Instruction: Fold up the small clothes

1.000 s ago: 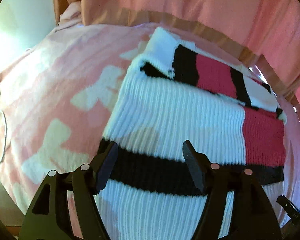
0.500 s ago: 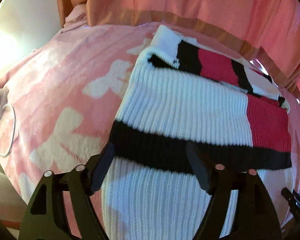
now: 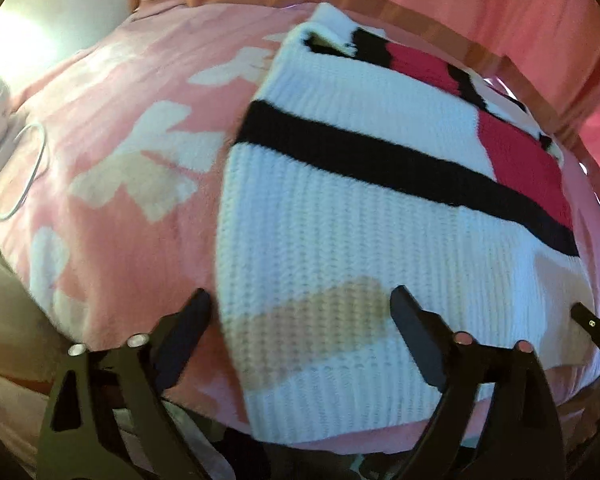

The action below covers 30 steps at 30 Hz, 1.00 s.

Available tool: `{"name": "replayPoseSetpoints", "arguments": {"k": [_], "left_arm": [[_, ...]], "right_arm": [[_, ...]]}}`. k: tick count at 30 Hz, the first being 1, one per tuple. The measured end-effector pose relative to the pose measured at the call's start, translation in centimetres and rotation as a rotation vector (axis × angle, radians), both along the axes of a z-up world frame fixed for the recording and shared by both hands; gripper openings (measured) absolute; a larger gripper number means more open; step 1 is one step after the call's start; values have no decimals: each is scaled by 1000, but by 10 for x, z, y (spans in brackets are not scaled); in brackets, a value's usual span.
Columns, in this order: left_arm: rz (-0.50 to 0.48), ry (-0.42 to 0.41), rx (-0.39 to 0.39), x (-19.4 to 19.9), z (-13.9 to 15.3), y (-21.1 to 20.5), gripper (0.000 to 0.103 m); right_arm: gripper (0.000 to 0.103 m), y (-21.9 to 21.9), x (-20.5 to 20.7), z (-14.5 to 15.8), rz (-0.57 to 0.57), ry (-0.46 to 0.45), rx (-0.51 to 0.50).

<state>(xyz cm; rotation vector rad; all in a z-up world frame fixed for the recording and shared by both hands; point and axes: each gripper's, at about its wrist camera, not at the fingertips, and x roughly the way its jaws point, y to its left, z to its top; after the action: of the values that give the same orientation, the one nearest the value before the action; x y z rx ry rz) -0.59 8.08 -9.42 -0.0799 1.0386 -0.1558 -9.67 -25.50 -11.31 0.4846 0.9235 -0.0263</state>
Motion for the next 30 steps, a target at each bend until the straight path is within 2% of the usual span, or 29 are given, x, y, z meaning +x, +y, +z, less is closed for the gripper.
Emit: {"name": "replayPoseSetpoints", "arguments": {"k": [1,2,3,5,7,10,14,18,27,30], "left_arm": [[-19,0,-10,2,2,0,31],[-37,17,-42,4,3,0,17],[-36,44,-89,7,4,3,12],[-33,65,-158,3,16,9,11],[-72,49,-153,-11,33,7,11],[-135,54,-132,-39,49,3,9],[-172,102,-129,-82,53,9,7],[-168,154,-144,-114,49,22,4],[-213,169,-142,-159,67,30,4],[-218,155,-158,-161,85,32,4]], "right_arm": [[9,-1,0,3,-10,-8,10],[7,-2,-2,8,-17,-19,9],[7,-3,-5,15,-23,-30,7],[6,-8,-19,36,-49,-64,-9],[6,-11,-40,51,-67,-72,-16],[5,-10,-72,61,-67,-29,-55],[5,-2,-114,60,-53,63,-88],[5,10,-140,50,-36,139,-97],[5,28,-182,49,14,230,-108],[5,32,-190,65,28,220,-80]]}}
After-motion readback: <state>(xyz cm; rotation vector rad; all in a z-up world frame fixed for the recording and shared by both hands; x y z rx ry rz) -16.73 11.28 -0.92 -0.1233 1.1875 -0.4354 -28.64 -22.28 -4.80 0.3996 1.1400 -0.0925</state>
